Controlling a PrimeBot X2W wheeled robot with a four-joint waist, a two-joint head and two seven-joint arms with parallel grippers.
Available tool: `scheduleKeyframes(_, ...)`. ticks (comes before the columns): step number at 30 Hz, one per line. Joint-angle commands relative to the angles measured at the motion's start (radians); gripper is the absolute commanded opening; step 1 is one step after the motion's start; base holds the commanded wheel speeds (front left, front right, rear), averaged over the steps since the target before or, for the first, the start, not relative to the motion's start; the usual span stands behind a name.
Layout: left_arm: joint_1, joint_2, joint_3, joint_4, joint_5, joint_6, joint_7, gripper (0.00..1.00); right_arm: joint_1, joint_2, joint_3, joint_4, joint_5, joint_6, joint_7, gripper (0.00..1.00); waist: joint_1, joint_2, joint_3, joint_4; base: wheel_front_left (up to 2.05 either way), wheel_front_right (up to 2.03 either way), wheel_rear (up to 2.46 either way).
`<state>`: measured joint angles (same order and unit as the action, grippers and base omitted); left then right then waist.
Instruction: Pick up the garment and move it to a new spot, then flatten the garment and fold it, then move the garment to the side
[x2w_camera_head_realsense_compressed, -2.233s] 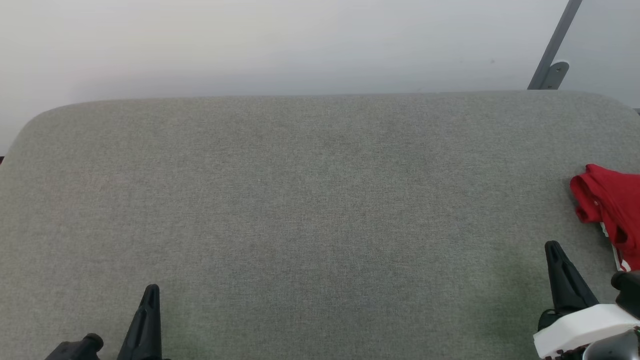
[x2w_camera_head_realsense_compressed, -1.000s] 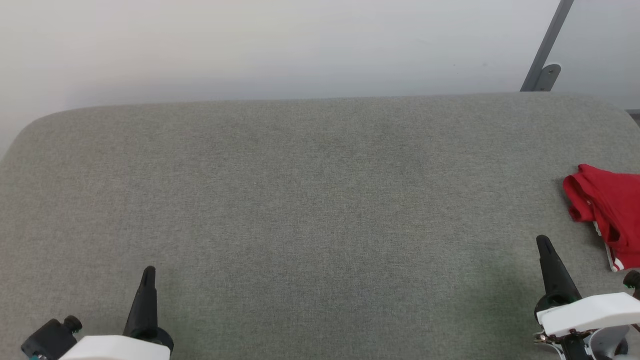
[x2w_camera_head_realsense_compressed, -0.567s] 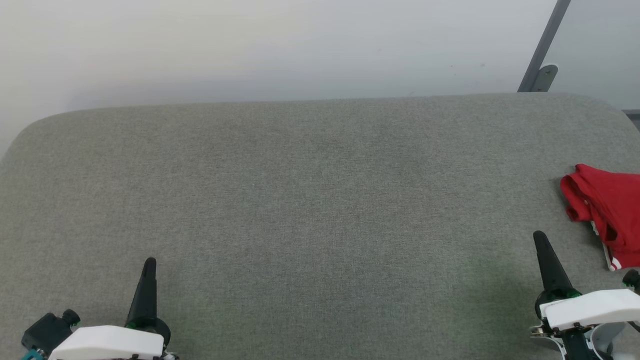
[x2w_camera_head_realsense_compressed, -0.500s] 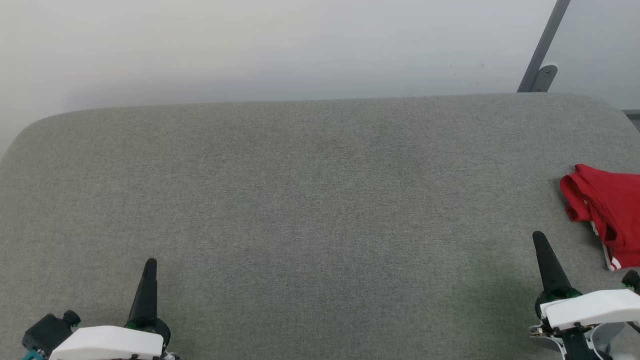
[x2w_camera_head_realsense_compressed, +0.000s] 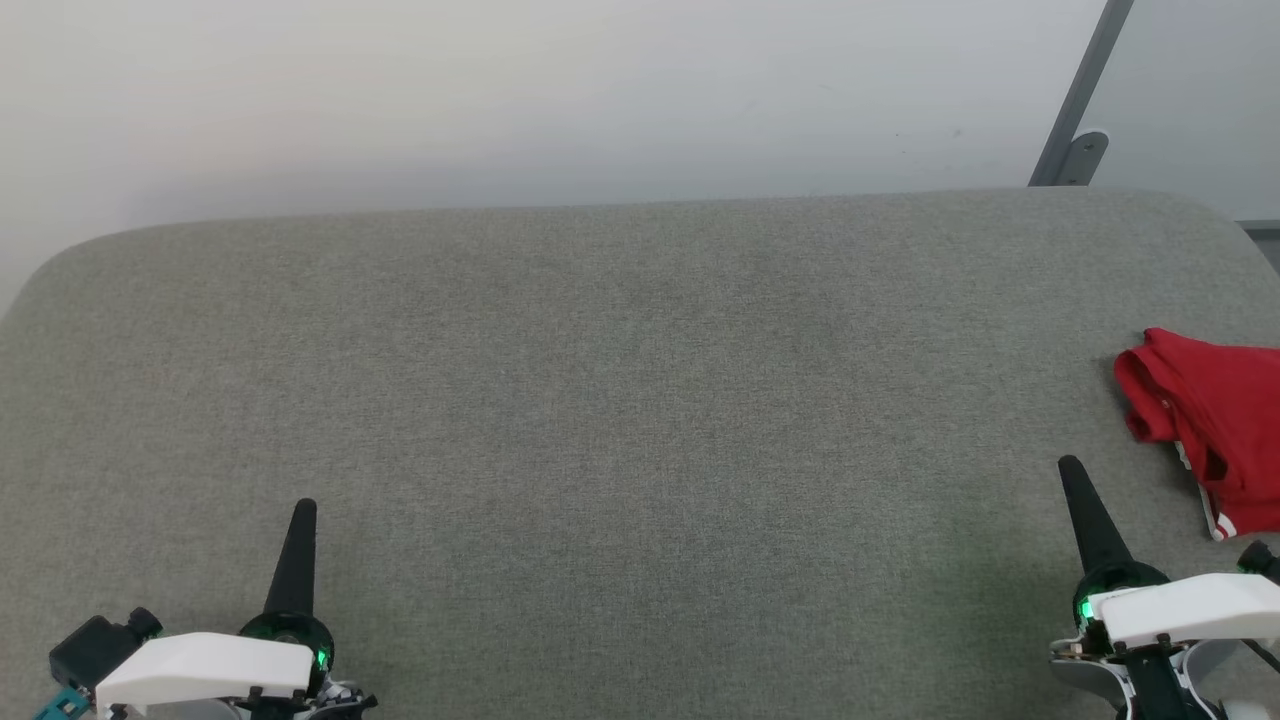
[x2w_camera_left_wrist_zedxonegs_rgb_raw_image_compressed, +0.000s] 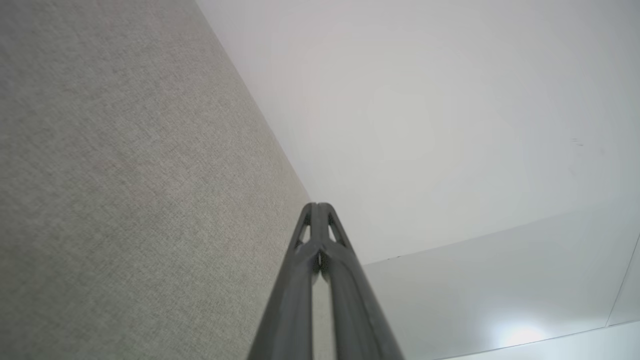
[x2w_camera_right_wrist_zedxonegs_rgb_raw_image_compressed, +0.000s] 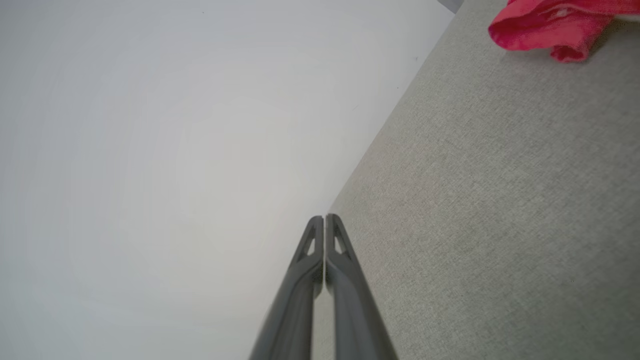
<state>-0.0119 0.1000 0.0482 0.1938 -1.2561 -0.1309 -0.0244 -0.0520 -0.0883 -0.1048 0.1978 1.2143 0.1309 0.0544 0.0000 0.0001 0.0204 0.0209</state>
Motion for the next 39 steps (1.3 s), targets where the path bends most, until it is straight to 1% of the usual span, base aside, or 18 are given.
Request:
scheduleKeyframes(1,-0.020,0.003,0.006,-0.003,-0.022,0.000,0.007,0.00,-0.020,0.002,-0.004,-0.005,0.021,0.000,0.006,0.00,0.0000,-0.0001,0.000,0.000,0.00,0.00,0.00)
scheduleKeyframes(26,-0.066,-0.018,0.027,0.026,-0.214,0.000,0.070,0.00,-0.043,0.022,-0.008,0.023,0.226,0.000,0.035,0.00,0.0000,-0.0001,-0.008,-0.010,0.00,0.00,0.00)
scheduleKeyframes(39,-0.081,-0.025,0.036,0.038,-0.288,0.000,0.095,0.00,-0.050,0.031,-0.009,0.035,0.306,0.000,0.048,0.00,0.0000,-0.0001,-0.012,-0.015,0.00,0.00,0.00)
